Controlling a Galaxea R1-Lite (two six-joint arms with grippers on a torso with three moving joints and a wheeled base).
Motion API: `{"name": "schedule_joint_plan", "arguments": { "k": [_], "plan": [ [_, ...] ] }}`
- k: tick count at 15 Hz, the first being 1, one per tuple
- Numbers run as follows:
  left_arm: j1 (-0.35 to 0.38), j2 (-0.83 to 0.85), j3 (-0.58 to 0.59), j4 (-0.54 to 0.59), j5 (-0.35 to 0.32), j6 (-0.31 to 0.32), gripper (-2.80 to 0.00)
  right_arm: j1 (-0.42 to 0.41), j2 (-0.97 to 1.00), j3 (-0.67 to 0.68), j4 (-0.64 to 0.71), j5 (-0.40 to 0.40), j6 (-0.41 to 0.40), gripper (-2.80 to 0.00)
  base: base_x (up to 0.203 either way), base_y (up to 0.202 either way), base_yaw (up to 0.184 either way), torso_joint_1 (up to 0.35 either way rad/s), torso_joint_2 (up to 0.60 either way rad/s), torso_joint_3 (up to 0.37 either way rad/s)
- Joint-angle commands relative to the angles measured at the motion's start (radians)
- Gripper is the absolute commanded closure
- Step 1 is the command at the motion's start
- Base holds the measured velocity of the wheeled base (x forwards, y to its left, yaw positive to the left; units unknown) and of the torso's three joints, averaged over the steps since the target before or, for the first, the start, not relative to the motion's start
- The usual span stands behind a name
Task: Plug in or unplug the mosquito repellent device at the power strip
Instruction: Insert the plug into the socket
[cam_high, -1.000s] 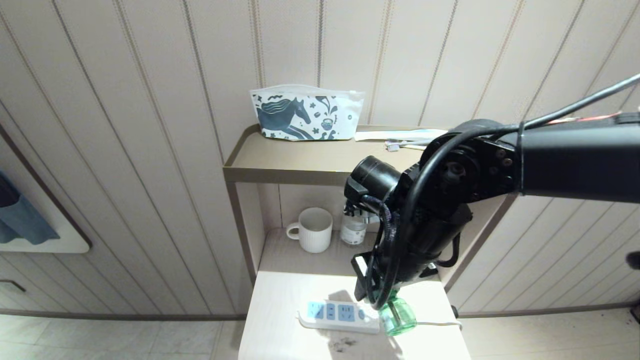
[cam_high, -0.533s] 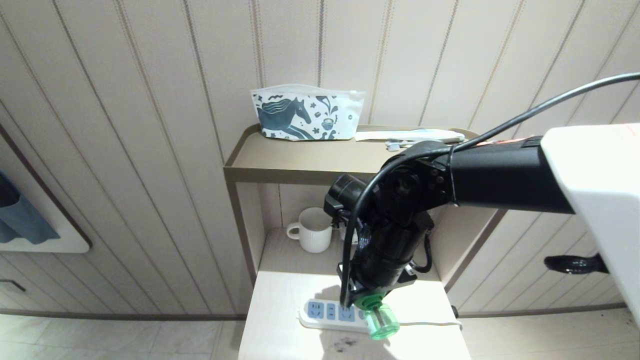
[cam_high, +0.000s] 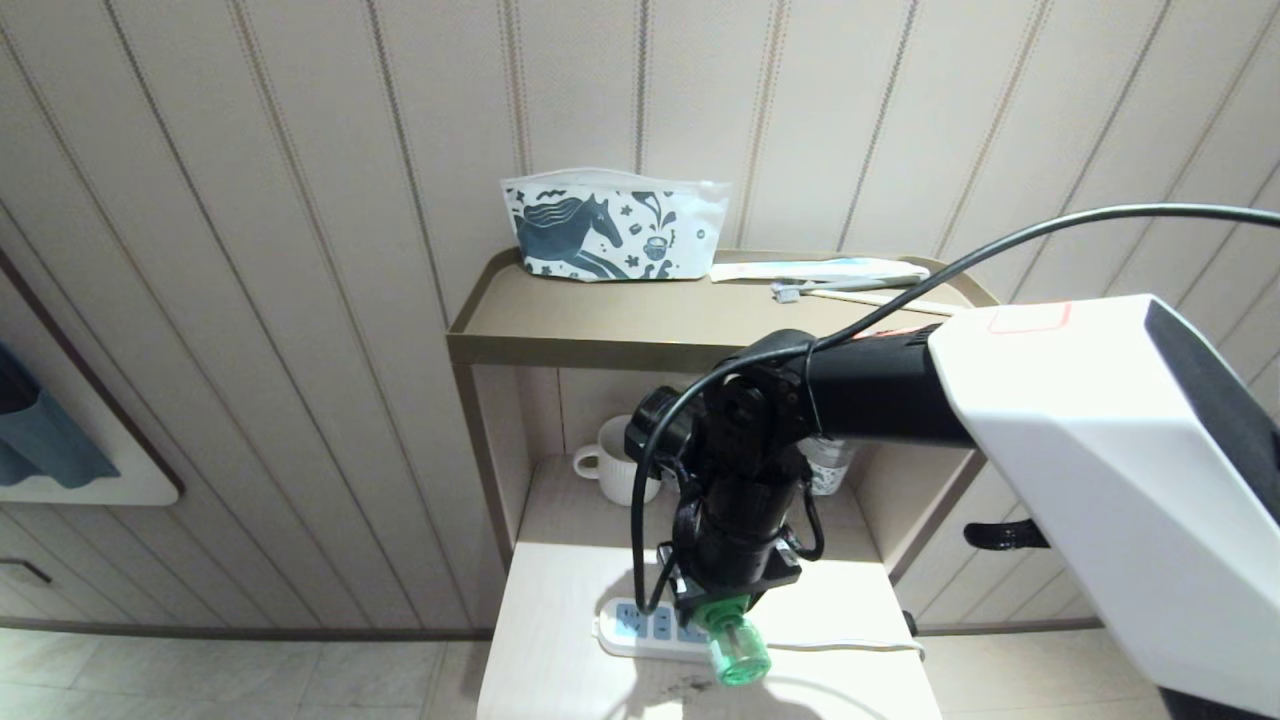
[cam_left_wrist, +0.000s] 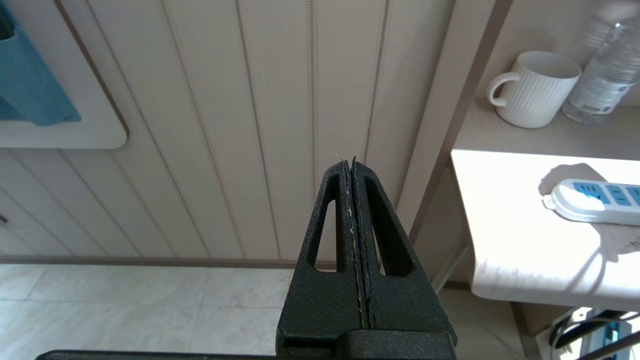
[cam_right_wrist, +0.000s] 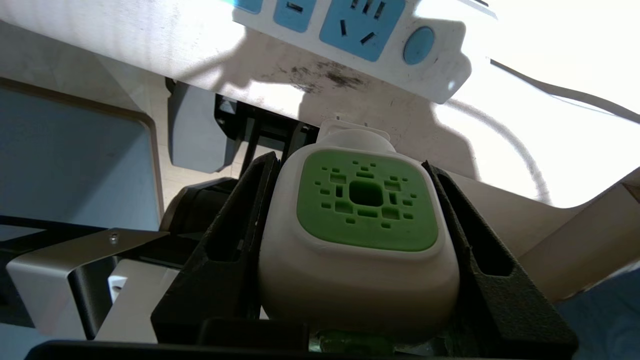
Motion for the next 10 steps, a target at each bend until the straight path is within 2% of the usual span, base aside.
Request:
{"name": "schedule_joint_plan", "arguments": {
  "k": [1,10],
  "plan": [
    [0.000,0.000,0.000,0.000,0.000,0.000,0.00,-0.002,0.034,-0.005,0.005,-0.001,0.003,0.00,0.000,0.000,0.000,0.000,0.00,0.000],
    [0.000,0.001,0.000,0.000,0.000,0.000,0.00,-0.026,0.091,-0.032,-0.016,0.002,0.013,0.00,0.000,0.000,0.000,0.000,0.00,0.000]
  ]
}}
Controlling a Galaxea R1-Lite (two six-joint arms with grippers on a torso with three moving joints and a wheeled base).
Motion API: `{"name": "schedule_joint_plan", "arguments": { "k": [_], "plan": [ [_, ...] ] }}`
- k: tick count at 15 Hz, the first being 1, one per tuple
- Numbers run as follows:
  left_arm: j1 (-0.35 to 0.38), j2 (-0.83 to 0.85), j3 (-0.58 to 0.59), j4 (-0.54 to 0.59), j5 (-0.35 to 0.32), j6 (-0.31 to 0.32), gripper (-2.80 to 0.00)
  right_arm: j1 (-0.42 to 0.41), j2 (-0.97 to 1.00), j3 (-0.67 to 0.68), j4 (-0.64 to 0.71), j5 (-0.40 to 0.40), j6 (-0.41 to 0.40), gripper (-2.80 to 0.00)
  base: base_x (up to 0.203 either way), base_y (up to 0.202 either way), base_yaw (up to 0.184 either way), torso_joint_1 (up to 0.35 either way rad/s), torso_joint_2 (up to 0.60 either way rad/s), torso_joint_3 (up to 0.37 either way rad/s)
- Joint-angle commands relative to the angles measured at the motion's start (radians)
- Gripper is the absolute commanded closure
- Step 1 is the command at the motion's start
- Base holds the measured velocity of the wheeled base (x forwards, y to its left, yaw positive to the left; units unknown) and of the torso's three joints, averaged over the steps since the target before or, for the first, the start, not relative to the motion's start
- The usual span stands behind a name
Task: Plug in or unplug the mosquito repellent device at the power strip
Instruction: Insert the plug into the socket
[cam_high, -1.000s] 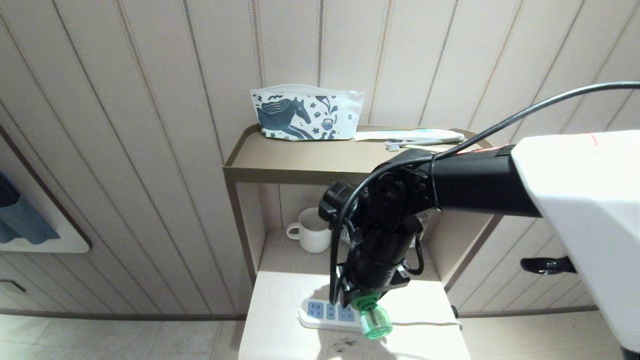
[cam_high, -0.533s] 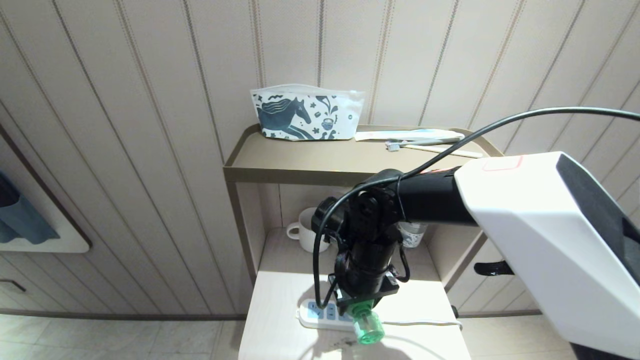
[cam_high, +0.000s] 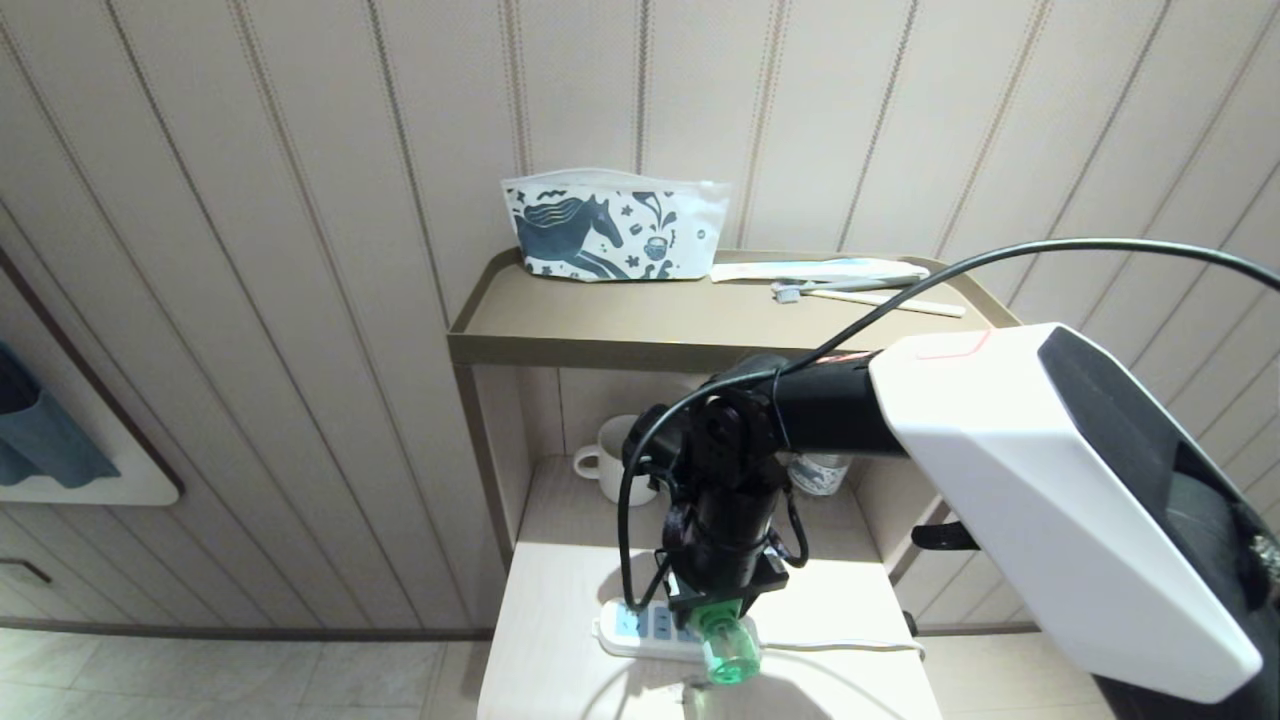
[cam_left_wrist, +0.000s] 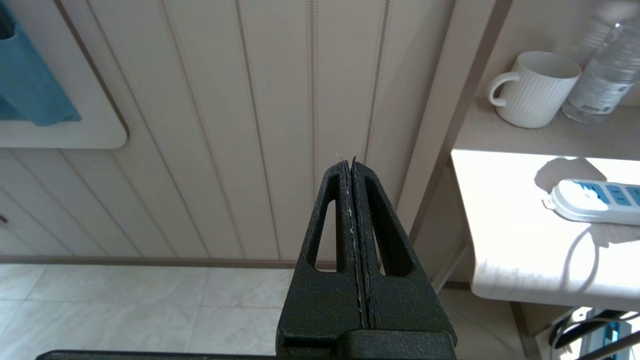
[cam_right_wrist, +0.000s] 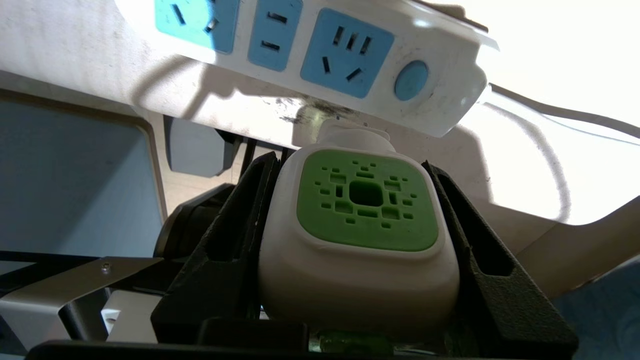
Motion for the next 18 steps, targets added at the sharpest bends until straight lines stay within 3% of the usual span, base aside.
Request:
{"name": "schedule_joint_plan", "arguments": {
  "k": [1,18],
  "plan": [
    [0.000,0.000,0.000,0.000,0.000,0.000,0.00,-0.001,0.012,-0.004,0.001,0.001,0.005,0.00,0.000,0.000,0.000,0.000,0.00,0.000],
    [0.000,0.001,0.000,0.000,0.000,0.000,0.00,-0.017,0.064,-0.037,-0.073,-0.010,0.010,0.00,0.000,0.000,0.000,0.000,0.00,0.000]
  ]
}}
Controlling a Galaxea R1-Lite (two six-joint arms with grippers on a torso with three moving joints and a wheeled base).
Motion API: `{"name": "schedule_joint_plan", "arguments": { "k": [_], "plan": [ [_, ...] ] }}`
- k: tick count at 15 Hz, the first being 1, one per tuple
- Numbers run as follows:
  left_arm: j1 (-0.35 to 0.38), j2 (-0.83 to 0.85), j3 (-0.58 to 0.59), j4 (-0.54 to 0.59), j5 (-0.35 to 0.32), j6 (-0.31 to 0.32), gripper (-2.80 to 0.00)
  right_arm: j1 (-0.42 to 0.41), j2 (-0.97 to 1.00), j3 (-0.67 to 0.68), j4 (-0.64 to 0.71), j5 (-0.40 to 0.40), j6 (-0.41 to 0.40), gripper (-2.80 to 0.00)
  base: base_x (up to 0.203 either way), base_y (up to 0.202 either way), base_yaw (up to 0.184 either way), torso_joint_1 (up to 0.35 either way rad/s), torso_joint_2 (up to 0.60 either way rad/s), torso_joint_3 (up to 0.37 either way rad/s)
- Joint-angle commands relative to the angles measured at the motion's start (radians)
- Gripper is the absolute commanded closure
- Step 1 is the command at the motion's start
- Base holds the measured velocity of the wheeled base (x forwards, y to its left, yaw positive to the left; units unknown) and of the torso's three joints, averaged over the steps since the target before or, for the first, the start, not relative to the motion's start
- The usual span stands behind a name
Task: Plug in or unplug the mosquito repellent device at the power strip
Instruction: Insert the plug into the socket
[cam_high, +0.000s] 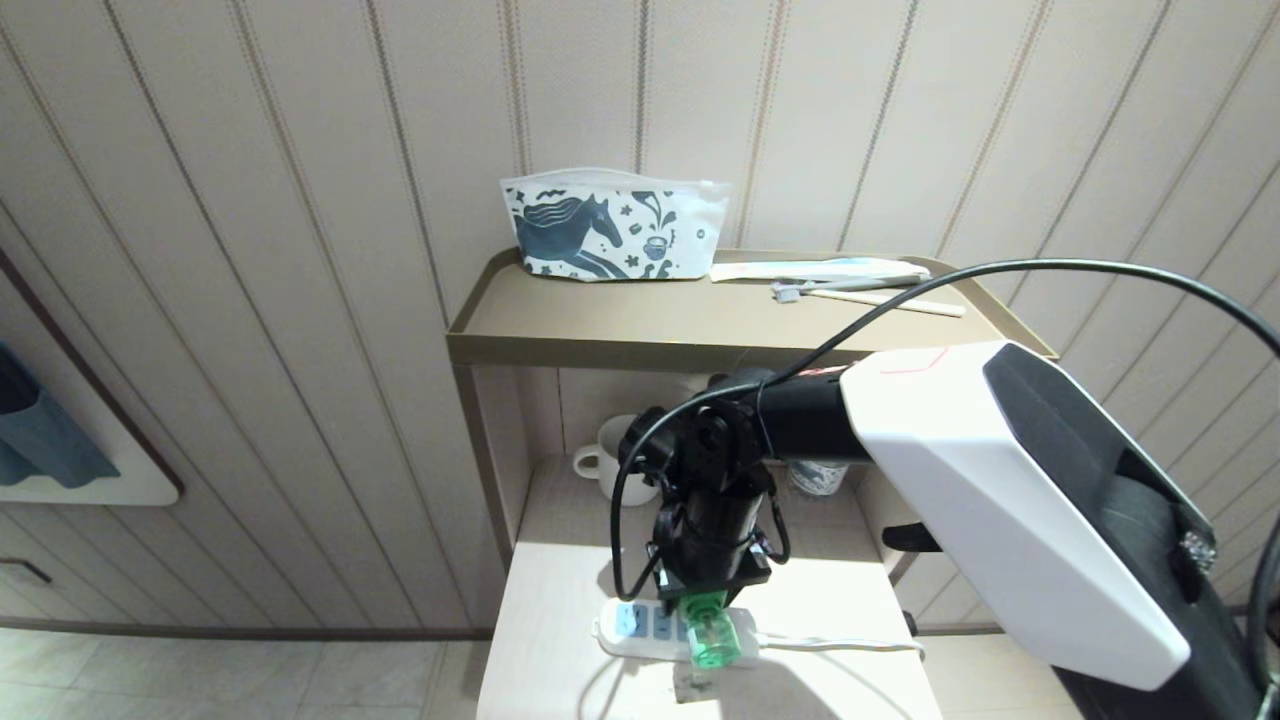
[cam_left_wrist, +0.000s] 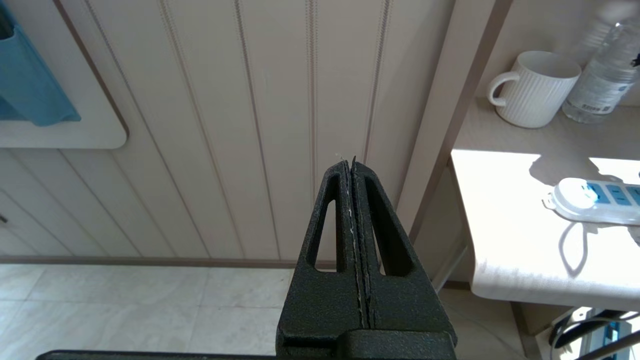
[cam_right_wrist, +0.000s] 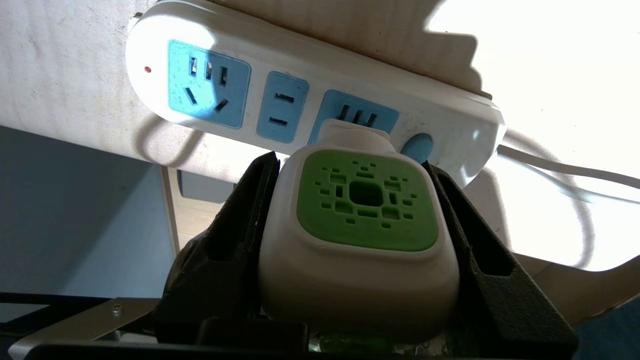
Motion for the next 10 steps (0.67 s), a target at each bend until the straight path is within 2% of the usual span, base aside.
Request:
{"name": "schedule_joint_plan", "arguments": {
  "k": [1,10],
  "plan": [
    [0.000,0.001,0.000,0.000,0.000,0.000,0.00,0.001,0.006,0.000,-0.007,-0.002,0.003,0.00,0.000,0.000,0.000,0.000,0.00,0.000],
    [0.000,0.001,0.000,0.000,0.000,0.000,0.00,-0.010,-0.004,0.000,-0.008,-0.008,0.003,0.00,0.000,0.000,0.000,0.000,0.00,0.000]
  ]
}}
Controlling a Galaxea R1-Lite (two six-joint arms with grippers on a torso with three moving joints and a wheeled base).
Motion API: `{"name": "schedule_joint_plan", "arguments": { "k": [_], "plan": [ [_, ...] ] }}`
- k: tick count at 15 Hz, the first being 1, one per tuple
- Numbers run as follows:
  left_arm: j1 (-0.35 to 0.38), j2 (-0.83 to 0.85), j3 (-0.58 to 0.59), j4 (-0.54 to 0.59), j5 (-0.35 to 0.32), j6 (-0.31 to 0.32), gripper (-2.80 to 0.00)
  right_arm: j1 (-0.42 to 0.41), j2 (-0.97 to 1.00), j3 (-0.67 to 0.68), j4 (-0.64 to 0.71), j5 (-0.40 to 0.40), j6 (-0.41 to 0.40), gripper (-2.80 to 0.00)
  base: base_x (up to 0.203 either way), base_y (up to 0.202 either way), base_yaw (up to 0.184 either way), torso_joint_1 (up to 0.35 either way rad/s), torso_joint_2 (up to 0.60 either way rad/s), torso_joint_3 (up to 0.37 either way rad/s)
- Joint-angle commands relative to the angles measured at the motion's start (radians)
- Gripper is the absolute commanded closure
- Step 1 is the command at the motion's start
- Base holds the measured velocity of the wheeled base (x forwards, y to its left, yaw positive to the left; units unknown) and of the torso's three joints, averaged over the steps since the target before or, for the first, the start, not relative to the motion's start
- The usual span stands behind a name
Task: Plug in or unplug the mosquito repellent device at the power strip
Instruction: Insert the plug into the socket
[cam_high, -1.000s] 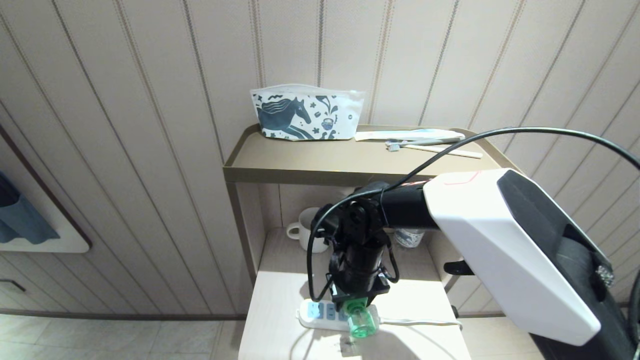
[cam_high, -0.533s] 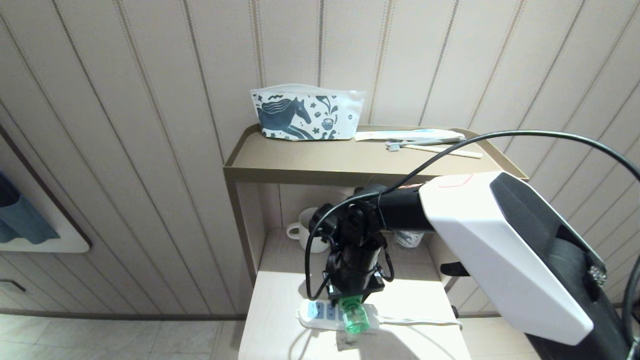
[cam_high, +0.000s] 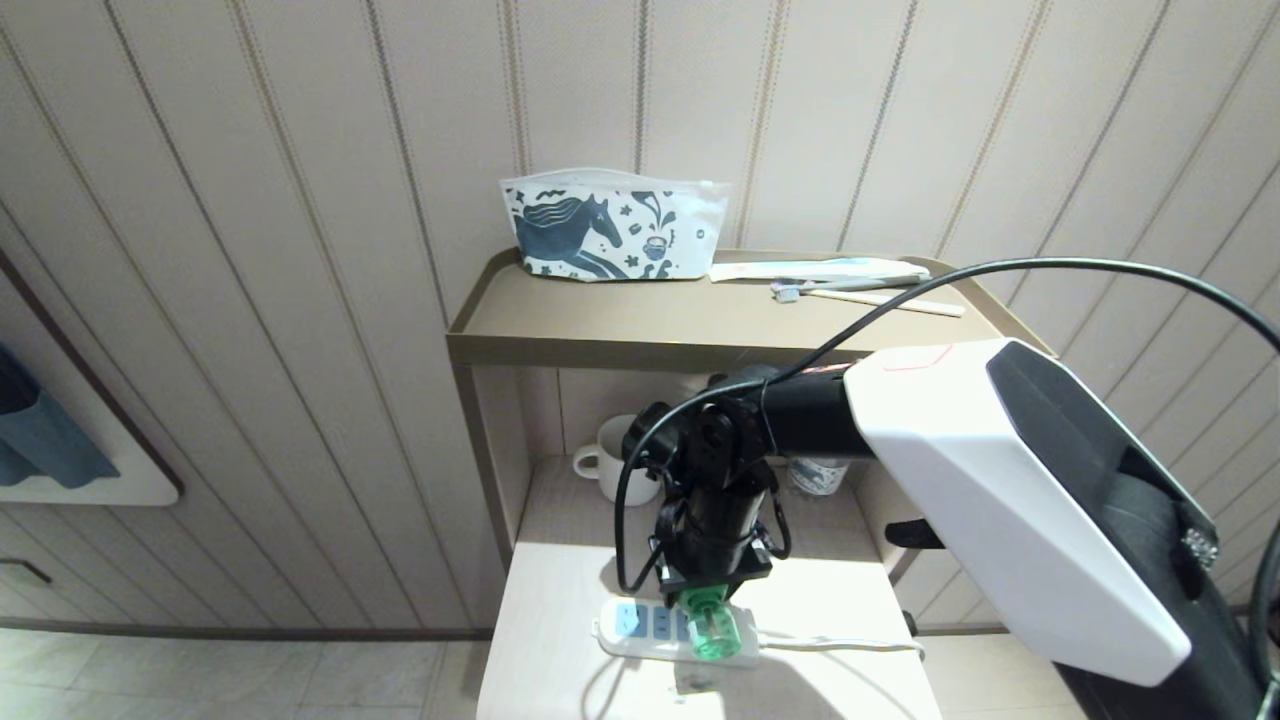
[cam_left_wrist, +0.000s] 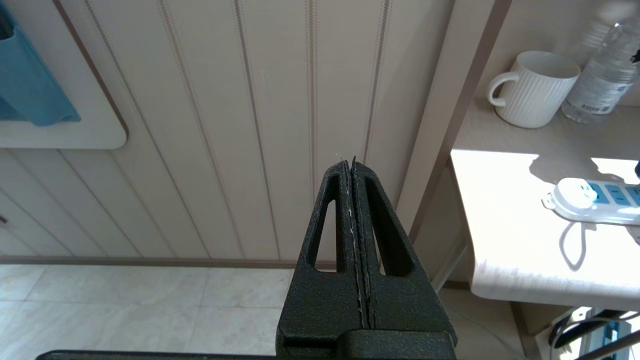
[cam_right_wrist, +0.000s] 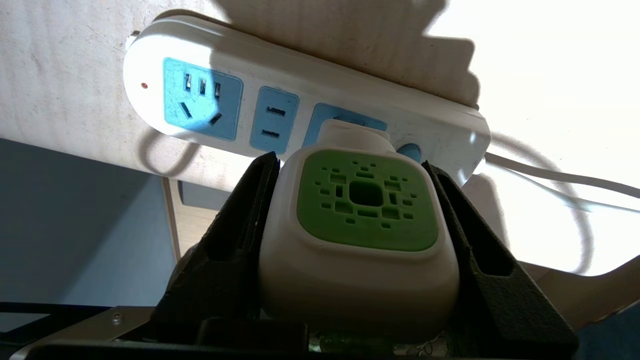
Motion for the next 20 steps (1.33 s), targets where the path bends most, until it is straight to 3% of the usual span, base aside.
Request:
{"name": "schedule_joint_plan", "arguments": {
  "k": [1,20],
  "plan": [
    [0.000,0.000,0.000,0.000,0.000,0.000,0.00,-0.003,-0.003,0.000,0.006,0.000,0.003,0.00,0.000,0.000,0.000,0.000,0.00,0.000],
    [0.000,0.000,0.000,0.001,0.000,0.000,0.00,0.003,0.016,0.001,-0.001,0.003,0.004,0.00,0.000,0.000,0.000,0.000,0.00,0.000]
  ]
}}
